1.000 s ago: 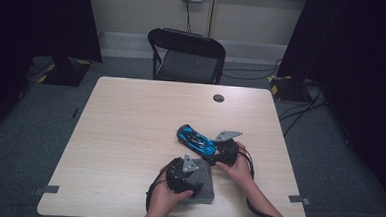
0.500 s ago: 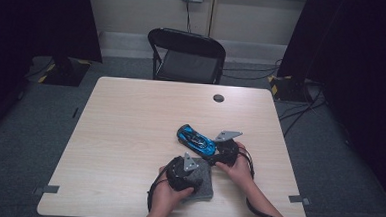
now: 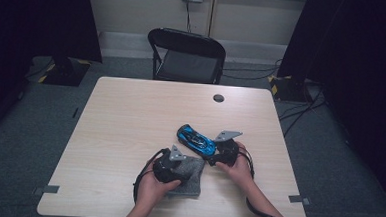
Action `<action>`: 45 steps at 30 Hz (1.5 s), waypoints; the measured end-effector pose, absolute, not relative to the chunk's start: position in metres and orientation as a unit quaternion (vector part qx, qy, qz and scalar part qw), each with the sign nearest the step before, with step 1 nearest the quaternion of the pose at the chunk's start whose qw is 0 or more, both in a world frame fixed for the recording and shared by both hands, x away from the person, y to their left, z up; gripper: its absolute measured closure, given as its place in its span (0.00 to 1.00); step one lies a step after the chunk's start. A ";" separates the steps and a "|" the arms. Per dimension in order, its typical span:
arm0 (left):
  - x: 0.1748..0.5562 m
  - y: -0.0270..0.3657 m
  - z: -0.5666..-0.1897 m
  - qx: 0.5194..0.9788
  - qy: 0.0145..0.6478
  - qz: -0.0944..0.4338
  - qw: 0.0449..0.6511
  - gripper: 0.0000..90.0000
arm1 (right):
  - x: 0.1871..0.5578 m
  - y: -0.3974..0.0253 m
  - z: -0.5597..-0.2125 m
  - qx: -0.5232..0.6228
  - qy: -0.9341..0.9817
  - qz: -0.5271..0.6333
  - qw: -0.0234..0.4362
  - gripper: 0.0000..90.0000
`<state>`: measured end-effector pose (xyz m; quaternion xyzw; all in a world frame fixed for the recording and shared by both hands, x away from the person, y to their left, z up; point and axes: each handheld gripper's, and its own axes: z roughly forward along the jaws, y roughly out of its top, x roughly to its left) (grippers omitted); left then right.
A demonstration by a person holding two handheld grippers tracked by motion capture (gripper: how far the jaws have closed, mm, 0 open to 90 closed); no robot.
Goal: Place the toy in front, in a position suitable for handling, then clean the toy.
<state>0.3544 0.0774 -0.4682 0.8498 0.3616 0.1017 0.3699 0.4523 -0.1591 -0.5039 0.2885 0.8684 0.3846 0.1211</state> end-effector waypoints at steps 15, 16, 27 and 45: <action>0.342 0.075 -0.491 0.850 0.357 0.146 0.359 0.50 | 0.452 -0.159 -0.504 0.289 0.869 0.384 0.121 0.26; 0.343 0.079 -0.491 0.850 0.355 0.146 0.360 0.64 | 0.452 -0.159 -0.504 0.289 0.869 0.384 0.121 0.26; 0.356 0.095 -0.469 0.848 0.363 0.108 0.371 0.84 | 0.452 -0.159 -0.504 0.289 0.868 0.384 0.121 0.26; 0.392 0.103 -0.427 0.843 0.356 0.138 0.379 0.84 | 0.452 -0.159 -0.504 0.289 0.868 0.385 0.121 0.26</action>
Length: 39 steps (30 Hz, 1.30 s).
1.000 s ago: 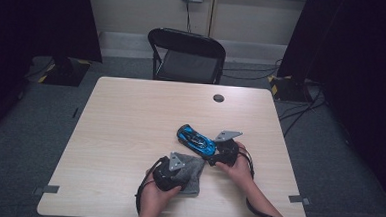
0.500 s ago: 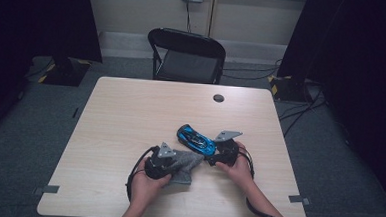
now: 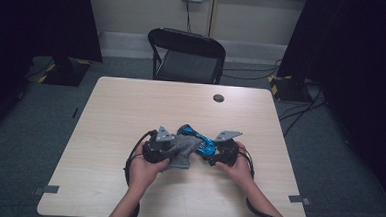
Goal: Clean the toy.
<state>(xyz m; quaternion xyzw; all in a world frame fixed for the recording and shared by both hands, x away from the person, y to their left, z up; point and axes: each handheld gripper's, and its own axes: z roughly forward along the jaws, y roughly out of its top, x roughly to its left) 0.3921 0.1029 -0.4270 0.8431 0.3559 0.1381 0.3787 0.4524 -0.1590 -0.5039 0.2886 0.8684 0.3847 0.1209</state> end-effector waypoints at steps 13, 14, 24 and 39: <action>0.424 0.066 -0.426 0.873 0.320 0.153 0.335 0.84 | 0.452 -0.159 -0.504 0.288 0.869 0.385 0.121 0.26; 0.425 0.063 -0.427 0.875 0.318 0.151 0.332 0.84 | 0.452 -0.159 -0.504 0.288 0.869 0.385 0.121 0.26; 0.433 0.028 -0.439 0.904 0.267 0.151 0.296 0.83 | 0.452 -0.159 -0.504 0.289 0.868 0.384 0.120 0.26; 0.437 0.025 -0.449 0.899 0.278 0.157 0.299 0.66 | 0.452 -0.159 -0.504 0.289 0.868 0.385 0.121 0.26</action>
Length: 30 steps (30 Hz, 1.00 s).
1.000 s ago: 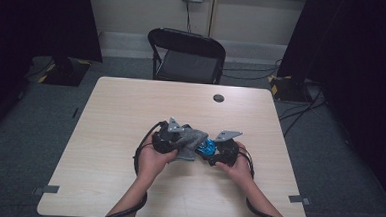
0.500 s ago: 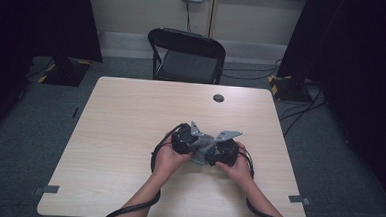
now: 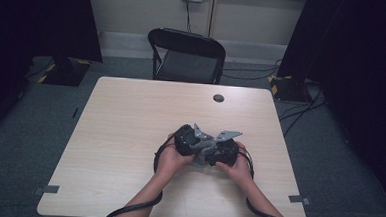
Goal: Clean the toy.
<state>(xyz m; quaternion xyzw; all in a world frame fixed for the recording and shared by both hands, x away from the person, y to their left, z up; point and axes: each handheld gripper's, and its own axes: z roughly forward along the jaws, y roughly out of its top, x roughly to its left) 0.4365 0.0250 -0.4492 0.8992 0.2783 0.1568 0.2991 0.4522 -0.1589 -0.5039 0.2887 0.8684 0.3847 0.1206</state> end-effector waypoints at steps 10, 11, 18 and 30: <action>0.445 0.021 -0.455 0.883 0.301 0.163 0.321 0.54 | 0.452 -0.159 -0.504 0.288 0.869 0.385 0.121 0.26; 0.444 0.020 -0.455 0.884 0.300 0.167 0.318 0.54 | 0.452 -0.159 -0.504 0.288 0.869 0.385 0.121 0.26; 0.441 0.014 -0.455 0.892 0.285 0.166 0.309 0.83 | 0.452 -0.159 -0.504 0.289 0.868 0.385 0.120 0.26; 0.456 0.030 -0.445 0.878 0.327 0.157 0.311 0.86 | 0.453 -0.159 -0.504 0.288 0.868 0.385 0.121 0.26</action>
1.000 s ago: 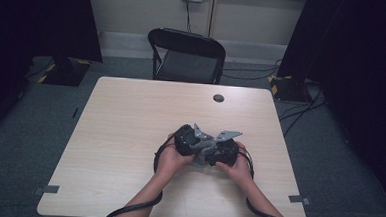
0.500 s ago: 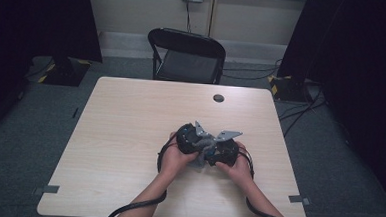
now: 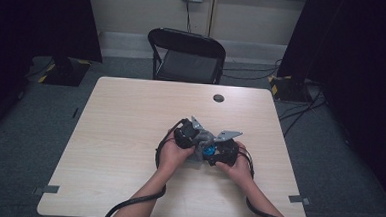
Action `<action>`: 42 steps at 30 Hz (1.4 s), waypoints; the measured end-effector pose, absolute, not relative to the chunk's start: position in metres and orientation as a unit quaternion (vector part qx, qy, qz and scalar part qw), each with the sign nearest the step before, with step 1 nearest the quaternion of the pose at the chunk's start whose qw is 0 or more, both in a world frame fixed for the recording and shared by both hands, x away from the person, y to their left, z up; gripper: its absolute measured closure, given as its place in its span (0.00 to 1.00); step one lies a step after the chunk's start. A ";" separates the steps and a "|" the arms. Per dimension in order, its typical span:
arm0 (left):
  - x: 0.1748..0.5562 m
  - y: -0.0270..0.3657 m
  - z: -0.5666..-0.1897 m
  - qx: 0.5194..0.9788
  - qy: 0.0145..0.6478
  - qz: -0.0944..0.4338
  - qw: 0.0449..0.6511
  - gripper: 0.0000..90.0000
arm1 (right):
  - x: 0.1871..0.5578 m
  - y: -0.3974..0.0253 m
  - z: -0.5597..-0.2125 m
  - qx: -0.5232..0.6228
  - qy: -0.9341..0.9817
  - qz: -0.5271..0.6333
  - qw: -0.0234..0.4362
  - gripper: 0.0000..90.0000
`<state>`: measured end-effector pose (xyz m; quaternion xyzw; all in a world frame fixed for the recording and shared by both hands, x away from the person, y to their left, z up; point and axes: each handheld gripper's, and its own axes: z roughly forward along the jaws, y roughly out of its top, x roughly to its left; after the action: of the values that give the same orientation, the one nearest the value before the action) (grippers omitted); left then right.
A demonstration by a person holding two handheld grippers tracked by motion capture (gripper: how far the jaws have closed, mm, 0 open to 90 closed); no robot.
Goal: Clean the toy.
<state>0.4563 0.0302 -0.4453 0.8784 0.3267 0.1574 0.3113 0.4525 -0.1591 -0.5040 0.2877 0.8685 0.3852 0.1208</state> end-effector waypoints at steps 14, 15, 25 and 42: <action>0.481 0.048 -0.444 0.872 0.357 0.147 0.302 0.86 | 0.452 -0.159 -0.504 0.288 0.868 0.386 0.121 0.26; 0.482 0.050 -0.443 0.871 0.359 0.147 0.301 0.86 | 0.452 -0.159 -0.504 0.288 0.868 0.386 0.121 0.26; 0.494 0.063 -0.440 0.866 0.375 0.161 0.289 0.86 | 0.452 -0.159 -0.504 0.288 0.868 0.386 0.121 0.26; 0.500 0.115 -0.443 0.833 0.435 0.161 0.303 0.86 | 0.453 -0.159 -0.504 0.288 0.868 0.386 0.121 0.26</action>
<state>0.4999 0.1149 -0.4431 0.8326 0.4350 0.1614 0.3025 0.4525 -0.1590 -0.5041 0.2880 0.8681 0.3859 0.1210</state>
